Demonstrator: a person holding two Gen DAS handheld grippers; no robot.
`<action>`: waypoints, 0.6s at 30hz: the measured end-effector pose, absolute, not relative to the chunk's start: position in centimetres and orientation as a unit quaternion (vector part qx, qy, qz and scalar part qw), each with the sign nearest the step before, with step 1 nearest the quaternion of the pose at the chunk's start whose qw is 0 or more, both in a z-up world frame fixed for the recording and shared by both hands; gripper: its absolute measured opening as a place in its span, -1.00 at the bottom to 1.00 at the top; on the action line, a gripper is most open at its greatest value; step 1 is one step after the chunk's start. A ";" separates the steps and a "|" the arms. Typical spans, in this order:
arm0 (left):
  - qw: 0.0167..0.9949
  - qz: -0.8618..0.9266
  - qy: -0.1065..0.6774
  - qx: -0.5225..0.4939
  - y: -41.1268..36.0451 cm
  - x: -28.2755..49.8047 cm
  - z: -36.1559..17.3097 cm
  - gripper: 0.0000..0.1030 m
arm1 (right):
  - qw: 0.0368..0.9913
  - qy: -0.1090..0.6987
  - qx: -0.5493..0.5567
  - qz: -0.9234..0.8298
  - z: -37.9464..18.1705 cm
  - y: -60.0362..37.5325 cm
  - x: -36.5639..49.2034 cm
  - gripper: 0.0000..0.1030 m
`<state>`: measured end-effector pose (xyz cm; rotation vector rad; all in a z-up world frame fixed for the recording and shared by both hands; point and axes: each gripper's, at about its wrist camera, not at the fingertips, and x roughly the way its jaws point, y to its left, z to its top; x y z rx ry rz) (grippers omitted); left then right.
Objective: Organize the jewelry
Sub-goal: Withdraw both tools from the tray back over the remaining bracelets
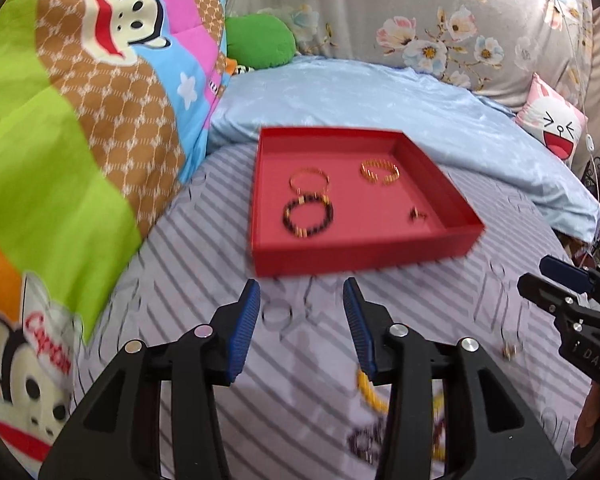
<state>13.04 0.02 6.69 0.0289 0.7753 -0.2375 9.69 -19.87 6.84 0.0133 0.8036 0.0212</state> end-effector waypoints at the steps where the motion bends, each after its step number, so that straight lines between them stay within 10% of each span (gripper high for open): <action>1: 0.917 -0.117 0.381 0.011 0.2 12.5 6.4 -0.20 | 0.918 0.396 0.013 0.010 6.4 -19.8 8.9 -0.17; 18: 0.888 -0.124 0.440 -0.045 -0.1 5.2 1.6 -0.22 | 0.899 0.431 0.070 -0.026 1.1 -20.2 0.7 -0.17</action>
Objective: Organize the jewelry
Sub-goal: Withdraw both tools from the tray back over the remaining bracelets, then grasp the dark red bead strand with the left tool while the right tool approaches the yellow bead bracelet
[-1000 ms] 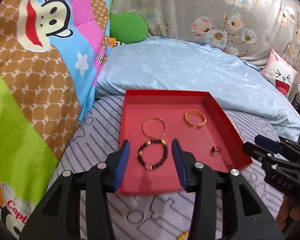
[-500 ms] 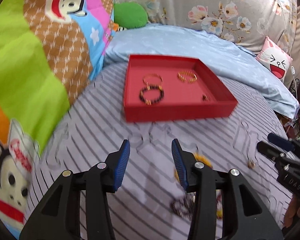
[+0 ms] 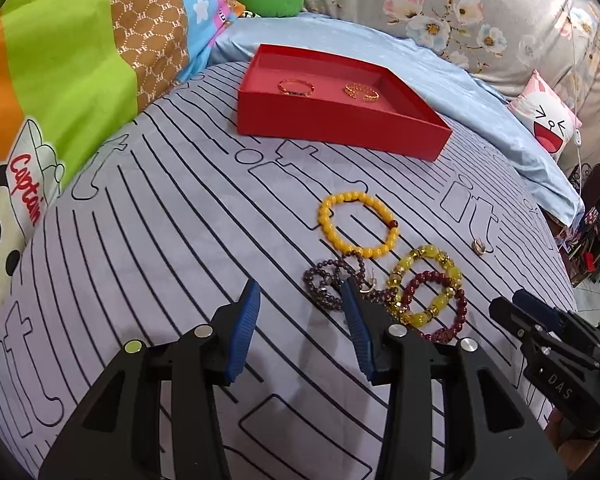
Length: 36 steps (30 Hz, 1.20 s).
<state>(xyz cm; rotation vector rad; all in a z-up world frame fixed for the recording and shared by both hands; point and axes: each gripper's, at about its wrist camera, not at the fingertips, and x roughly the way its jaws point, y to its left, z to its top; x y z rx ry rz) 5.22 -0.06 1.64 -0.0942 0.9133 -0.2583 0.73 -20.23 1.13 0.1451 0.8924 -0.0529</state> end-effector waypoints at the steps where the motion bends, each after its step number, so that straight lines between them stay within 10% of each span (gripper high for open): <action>1: 0.888 -0.123 0.440 -0.045 -0.2 5.2 1.5 -0.22 | 0.898 0.433 0.072 -0.025 0.9 -20.2 0.6 -0.17; 19: 0.884 -0.140 0.443 -0.042 -0.9 5.6 0.1 -0.88 | 0.899 0.433 0.069 -0.016 0.1 -19.1 0.4 -0.11; 36: 0.898 -0.097 0.429 -0.028 1.6 4.8 -0.1 -0.88 | 0.904 0.422 0.070 0.006 1.3 -17.8 2.7 -0.17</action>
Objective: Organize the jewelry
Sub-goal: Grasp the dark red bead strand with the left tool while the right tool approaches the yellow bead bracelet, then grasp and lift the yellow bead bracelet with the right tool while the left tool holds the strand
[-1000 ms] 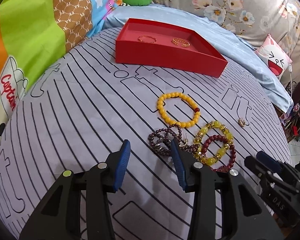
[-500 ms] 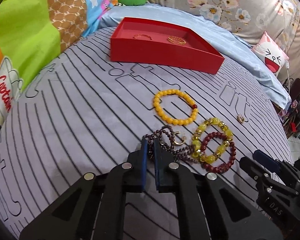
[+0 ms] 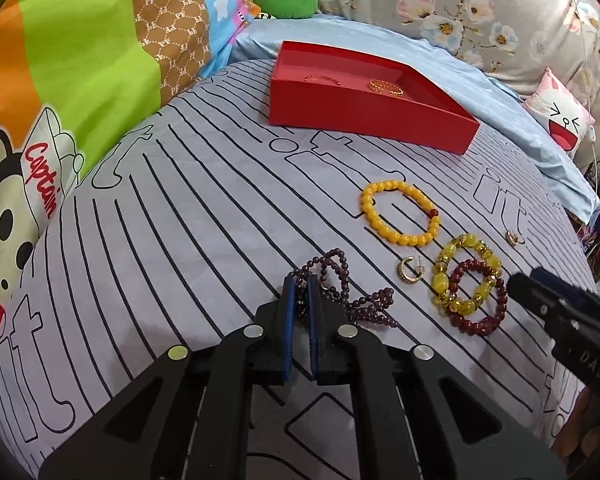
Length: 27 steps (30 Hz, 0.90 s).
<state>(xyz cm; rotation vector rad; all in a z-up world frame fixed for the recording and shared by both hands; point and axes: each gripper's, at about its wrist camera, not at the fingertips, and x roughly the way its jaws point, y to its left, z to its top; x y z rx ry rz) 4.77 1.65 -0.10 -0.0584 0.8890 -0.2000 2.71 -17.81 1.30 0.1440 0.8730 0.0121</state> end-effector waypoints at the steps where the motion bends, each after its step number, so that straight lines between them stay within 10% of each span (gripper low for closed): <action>1: 0.898 -0.098 0.427 -0.024 1.5 4.7 -0.1 -0.88 | 0.904 0.422 0.069 0.007 1.3 -17.7 3.0 -0.18; 27: 0.896 -0.113 0.427 -0.030 1.4 4.9 -0.3 -0.87 | 0.898 0.434 0.068 0.003 -0.2 -17.2 6.0 -0.82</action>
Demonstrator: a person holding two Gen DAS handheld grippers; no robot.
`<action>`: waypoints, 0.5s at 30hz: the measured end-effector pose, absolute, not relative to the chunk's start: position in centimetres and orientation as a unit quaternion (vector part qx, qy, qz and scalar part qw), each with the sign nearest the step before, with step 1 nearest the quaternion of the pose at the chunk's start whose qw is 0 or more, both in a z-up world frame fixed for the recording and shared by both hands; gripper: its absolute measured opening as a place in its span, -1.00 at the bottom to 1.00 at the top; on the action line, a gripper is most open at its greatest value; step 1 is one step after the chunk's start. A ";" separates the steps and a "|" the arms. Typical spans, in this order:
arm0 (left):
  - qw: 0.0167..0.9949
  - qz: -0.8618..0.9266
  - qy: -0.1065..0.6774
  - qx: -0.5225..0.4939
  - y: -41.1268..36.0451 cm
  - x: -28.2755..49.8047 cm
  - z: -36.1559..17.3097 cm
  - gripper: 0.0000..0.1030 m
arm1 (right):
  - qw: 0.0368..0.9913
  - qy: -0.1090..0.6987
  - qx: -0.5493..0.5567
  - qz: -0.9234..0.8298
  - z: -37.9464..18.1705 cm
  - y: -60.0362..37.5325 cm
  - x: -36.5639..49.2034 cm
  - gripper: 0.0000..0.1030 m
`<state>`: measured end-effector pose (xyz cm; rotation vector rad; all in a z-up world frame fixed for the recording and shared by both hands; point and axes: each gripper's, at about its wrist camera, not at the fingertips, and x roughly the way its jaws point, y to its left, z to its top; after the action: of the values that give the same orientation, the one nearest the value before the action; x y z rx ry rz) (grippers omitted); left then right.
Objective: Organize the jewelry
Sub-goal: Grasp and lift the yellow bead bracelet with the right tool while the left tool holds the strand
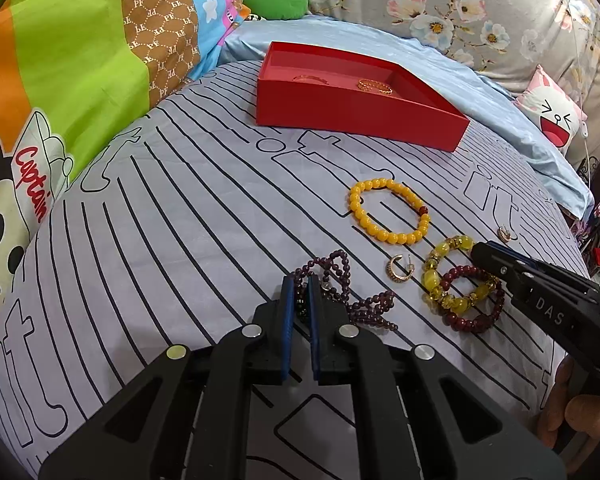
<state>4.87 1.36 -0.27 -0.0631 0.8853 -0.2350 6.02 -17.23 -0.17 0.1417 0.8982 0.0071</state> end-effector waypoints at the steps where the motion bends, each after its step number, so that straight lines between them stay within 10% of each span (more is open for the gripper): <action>1: 0.896 -0.113 0.427 -0.031 1.4 4.9 -0.3 -0.87 | 0.898 0.434 0.068 0.004 -0.2 -17.2 6.0 -0.82; 15: 0.895 -0.115 0.430 -0.035 1.5 4.9 -0.2 -0.87 | 0.911 0.402 0.092 0.018 3.9 -18.3 4.5 -0.83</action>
<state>4.88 1.46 -0.19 -0.0733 0.8910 -0.2390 4.52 -18.32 3.86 0.1897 0.8296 0.0363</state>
